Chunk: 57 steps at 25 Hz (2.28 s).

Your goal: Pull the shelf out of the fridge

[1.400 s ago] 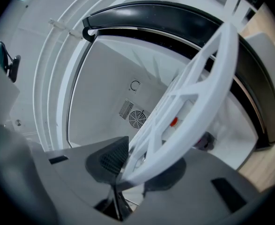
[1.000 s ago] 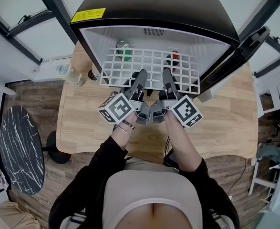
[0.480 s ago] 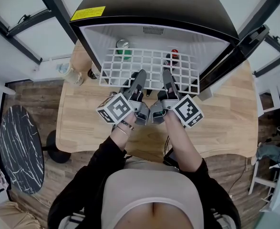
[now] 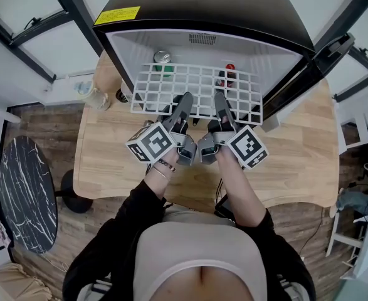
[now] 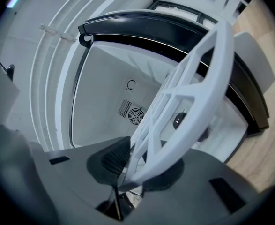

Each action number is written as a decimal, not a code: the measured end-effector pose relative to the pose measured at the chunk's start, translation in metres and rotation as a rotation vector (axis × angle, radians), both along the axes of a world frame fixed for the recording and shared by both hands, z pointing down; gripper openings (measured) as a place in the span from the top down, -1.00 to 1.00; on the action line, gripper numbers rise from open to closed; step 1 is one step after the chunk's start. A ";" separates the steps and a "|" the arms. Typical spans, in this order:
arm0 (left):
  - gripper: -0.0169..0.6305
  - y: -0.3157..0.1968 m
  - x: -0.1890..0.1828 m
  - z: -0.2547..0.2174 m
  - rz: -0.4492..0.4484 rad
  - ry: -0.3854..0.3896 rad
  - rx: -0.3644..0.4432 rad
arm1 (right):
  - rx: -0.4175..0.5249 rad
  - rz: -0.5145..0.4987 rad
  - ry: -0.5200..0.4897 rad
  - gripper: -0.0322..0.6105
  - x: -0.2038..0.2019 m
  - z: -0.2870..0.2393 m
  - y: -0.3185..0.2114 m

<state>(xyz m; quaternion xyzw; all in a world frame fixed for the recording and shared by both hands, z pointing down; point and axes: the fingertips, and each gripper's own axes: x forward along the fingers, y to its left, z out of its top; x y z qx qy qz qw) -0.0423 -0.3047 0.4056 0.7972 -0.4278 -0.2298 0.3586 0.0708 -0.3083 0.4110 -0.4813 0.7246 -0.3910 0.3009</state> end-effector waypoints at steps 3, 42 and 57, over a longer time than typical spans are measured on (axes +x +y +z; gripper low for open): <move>0.62 0.002 0.000 0.000 -0.003 -0.013 -0.002 | 0.000 0.003 0.012 0.59 0.000 0.000 0.002; 0.61 0.024 -0.001 0.000 -0.019 -0.054 -0.019 | -0.009 0.004 0.058 0.57 -0.002 -0.001 0.025; 0.61 0.030 -0.002 -0.001 -0.016 -0.052 -0.030 | -0.020 -0.004 0.055 0.57 -0.003 -0.002 0.032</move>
